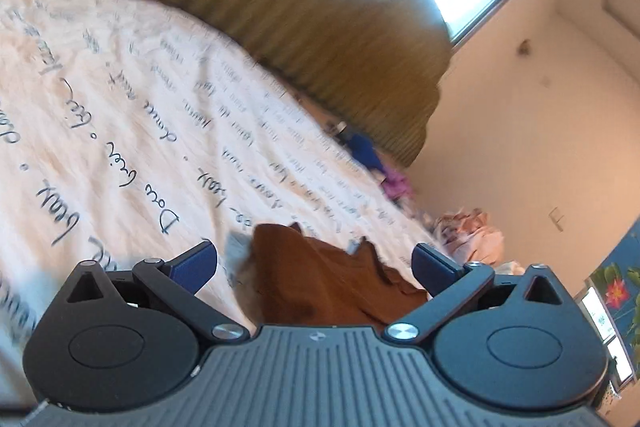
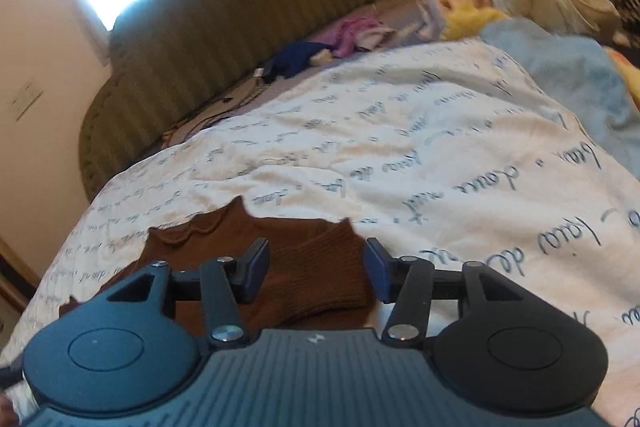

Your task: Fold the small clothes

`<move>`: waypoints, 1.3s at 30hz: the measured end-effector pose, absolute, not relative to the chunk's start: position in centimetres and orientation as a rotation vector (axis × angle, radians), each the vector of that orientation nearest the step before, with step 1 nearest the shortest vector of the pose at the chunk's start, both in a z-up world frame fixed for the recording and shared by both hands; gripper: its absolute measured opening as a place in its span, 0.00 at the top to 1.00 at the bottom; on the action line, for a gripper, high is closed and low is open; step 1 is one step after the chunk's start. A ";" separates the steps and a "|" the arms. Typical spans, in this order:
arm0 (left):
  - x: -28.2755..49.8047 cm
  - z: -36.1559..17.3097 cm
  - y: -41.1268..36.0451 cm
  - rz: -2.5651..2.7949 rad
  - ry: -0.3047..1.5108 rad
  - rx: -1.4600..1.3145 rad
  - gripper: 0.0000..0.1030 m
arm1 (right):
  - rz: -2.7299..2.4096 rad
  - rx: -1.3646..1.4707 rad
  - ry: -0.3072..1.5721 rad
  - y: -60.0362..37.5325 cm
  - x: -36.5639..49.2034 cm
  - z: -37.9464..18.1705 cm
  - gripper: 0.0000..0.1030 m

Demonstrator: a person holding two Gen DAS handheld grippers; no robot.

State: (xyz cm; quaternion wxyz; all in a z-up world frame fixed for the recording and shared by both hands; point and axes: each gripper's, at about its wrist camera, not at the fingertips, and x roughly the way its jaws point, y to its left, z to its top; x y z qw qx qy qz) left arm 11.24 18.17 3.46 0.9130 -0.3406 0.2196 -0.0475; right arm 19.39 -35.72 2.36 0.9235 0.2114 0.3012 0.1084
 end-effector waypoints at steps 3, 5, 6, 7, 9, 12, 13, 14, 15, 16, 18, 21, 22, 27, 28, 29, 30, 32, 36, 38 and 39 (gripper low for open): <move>16.0 2.8 17.9 -0.068 0.605 -0.630 0.25 | 0.309 0.311 0.661 -31.6 20.3 1.9 0.48; 18.0 2.4 17.0 -0.078 0.702 -0.592 0.28 | 0.295 0.202 0.688 -28.9 21.1 0.7 0.48; 18.7 2.4 16.4 -0.085 0.731 -0.554 0.36 | 0.286 0.165 0.700 -28.0 21.4 0.0 0.48; 19.2 2.3 15.9 -0.084 0.751 -0.504 0.70 | 0.282 0.144 0.711 -27.2 21.6 -0.8 0.48; 20.1 2.2 15.4 -0.082 0.795 -0.439 0.86 | 0.283 0.126 0.689 -26.6 21.3 -2.0 0.44; 21.2 3.8 15.5 -0.108 0.772 -0.340 0.86 | 0.297 0.089 0.639 -26.2 20.4 -2.8 0.40; 21.4 4.6 15.5 -0.109 0.745 -0.305 0.86 | 0.296 0.094 0.632 -26.3 20.2 -2.8 0.40; 21.8 5.4 15.4 -0.111 0.727 -0.279 0.86 | 0.297 0.097 0.627 -26.3 20.1 -2.9 0.39; 22.4 5.5 15.3 -0.099 0.735 -0.250 0.86 | 0.301 0.104 0.624 -26.4 20.1 -2.9 0.39; 22.8 4.9 15.1 -0.063 0.761 -0.205 0.87 | 0.304 0.112 0.620 -26.5 20.1 -2.9 0.39; 23.2 2.8 14.4 0.011 0.796 -0.111 0.91 | 0.302 0.109 0.617 -26.5 20.1 -3.0 0.39; 21.2 2.0 13.2 0.028 0.693 0.014 0.85 | 0.291 0.071 0.617 -25.9 20.2 -3.0 0.38; 20.6 1.8 12.4 0.054 0.659 0.086 0.79 | 0.288 0.062 0.617 -25.7 20.2 -3.0 0.38; 15.5 4.2 11.3 0.087 0.518 0.166 0.26 | 0.262 0.133 0.612 -26.7 18.9 -1.6 0.36; 13.9 4.9 11.8 0.060 0.499 0.120 0.08 | 0.257 0.206 0.613 -27.7 18.0 -0.9 0.32; 12.1 5.6 12.4 0.012 0.493 0.051 0.04 | 0.280 0.284 0.618 -28.9 16.8 -0.4 0.29; 10.9 5.9 12.9 -0.040 0.506 -0.009 0.03 | 0.312 0.346 0.628 -30.0 15.8 -0.1 0.24; 9.8 5.2 13.8 -0.132 0.595 -0.112 0.07 | 0.327 0.456 0.669 -32.6 13.9 -0.1 0.24; 8.6 2.3 14.8 -0.225 0.754 -0.271 0.24 | 0.286 0.671 0.807 -36.8 11.0 -2.3 0.24; 8.3 1.8 14.6 -0.236 0.737 -0.264 0.24 | 0.328 0.671 0.820 -36.9 9.6 -2.8 0.25; 8.5 1.7 14.5 -0.239 0.739 -0.267 0.25 | 0.343 0.651 0.824 -36.6 9.4 -2.7 0.25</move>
